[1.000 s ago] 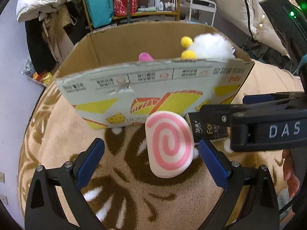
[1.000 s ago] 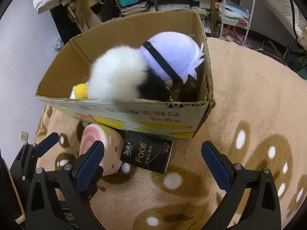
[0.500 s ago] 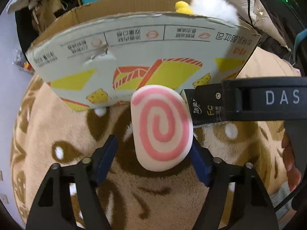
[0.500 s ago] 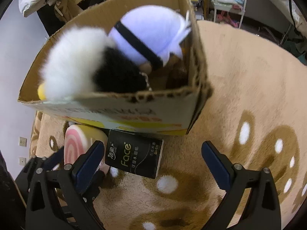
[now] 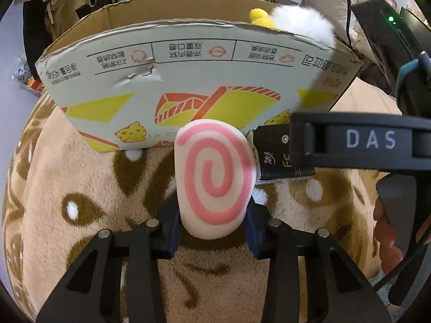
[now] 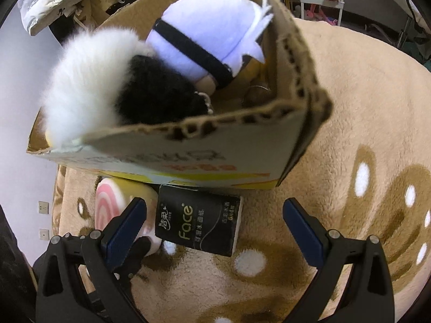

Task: Organize soft objects

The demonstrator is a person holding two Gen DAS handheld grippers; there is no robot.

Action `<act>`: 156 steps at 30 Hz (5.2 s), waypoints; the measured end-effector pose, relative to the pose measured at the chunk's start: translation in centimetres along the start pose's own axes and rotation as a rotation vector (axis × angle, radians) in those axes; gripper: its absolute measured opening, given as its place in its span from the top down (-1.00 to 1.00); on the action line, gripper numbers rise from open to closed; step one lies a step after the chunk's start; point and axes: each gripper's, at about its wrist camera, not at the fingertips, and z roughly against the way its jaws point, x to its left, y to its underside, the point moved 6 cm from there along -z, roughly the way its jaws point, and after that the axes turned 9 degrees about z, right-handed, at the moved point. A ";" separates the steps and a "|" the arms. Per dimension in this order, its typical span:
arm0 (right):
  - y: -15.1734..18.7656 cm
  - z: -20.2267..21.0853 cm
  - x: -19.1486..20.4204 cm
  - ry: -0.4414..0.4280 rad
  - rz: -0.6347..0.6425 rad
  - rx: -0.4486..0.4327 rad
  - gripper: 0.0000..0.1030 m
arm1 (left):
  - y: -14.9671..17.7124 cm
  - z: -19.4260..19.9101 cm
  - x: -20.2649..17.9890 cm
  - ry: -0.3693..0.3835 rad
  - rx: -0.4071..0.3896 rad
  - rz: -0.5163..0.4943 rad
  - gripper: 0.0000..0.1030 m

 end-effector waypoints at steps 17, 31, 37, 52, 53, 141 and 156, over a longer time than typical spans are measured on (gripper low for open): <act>1.0 -1.3 1.0 0.091 0.046 0.032 -0.35 | 0.0 1.6 3.0 -0.086 -0.007 0.099 0.44; 2.3 5.2 0.0 0.054 0.092 -0.080 -0.34 | 0.6 5.6 5.6 -0.215 -0.089 0.164 0.44; 3.6 9.0 1.7 0.061 0.141 -0.181 -0.34 | 0.2 9.2 6.6 -0.244 -0.177 0.178 0.44; 2.4 18.4 6.5 0.076 0.233 -0.537 -0.34 | -2.2 19.6 4.7 -0.193 -0.524 0.126 0.44; 2.2 18.8 6.5 0.078 0.233 -0.553 -0.34 | -2.5 20.1 4.6 -0.196 -0.548 0.119 0.44; -2.2 18.4 6.4 0.081 0.299 -0.653 -1.00 | -6.6 17.6 3.9 -0.248 -0.542 -0.017 -0.45; 3.4 25.7 7.2 0.140 0.301 -0.787 -1.00 | -1.6 25.4 4.6 -0.240 -0.639 0.057 -0.84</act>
